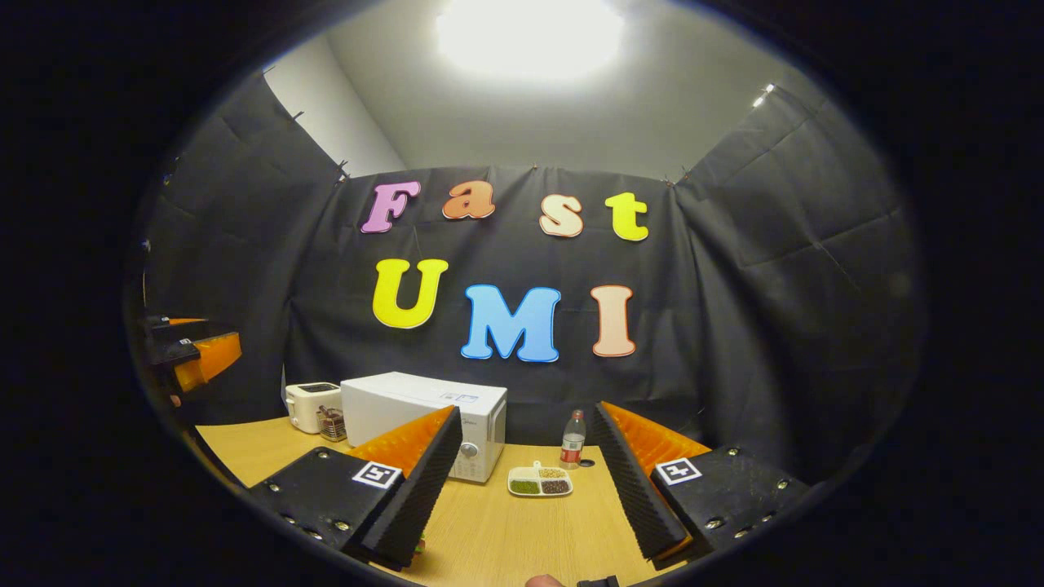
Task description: Open the microwave oven with the left hand, put the food in, and close the microwave oven.
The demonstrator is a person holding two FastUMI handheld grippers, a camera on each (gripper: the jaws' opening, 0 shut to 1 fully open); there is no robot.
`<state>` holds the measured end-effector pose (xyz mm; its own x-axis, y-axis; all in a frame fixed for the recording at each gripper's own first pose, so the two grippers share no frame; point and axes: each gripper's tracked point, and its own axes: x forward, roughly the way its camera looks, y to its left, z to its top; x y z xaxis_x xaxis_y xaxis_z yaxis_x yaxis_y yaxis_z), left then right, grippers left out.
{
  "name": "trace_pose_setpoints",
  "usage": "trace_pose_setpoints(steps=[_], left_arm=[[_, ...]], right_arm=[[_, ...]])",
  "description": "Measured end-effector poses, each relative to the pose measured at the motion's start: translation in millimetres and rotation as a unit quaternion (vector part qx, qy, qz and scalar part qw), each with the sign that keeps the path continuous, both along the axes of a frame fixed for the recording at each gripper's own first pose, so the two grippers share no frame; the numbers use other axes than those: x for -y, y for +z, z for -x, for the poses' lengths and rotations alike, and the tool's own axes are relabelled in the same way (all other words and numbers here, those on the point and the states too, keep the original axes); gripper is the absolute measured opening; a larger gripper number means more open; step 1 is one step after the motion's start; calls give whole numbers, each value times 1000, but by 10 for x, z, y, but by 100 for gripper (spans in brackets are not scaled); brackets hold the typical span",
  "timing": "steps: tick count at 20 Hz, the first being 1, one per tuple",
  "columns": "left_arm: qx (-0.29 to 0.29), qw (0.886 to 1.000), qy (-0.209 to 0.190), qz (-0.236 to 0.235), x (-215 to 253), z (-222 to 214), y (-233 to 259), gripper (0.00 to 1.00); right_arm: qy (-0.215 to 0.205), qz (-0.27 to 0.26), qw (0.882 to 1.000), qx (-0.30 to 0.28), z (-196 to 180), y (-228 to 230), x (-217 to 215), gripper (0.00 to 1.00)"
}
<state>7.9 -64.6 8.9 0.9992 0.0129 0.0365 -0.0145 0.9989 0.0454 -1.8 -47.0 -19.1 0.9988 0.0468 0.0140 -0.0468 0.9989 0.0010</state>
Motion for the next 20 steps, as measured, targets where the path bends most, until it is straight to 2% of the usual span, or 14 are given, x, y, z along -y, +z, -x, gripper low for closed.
trace_pose_setpoints(steps=[5, 15, 16, 20], left_arm=[[3, 1000, -16, 0, 147, -437, -48, 97], [3, 995, -99, 24, 720, -1675, -378, 98], [4, 994, -106, 26, 786, -1786, -399, 94], [-2, 991, -130, 37, 1043, -2155, -610, 98]], right_arm=[[-19, -8, 1000, -9, -109, -54, 69, 98], [-80, -4, 997, -19, -462, -111, 61, 98], [-86, -4, 996, -22, -500, -127, 50, 97], [-110, 9, 993, -28, -571, -153, 77, 97]])
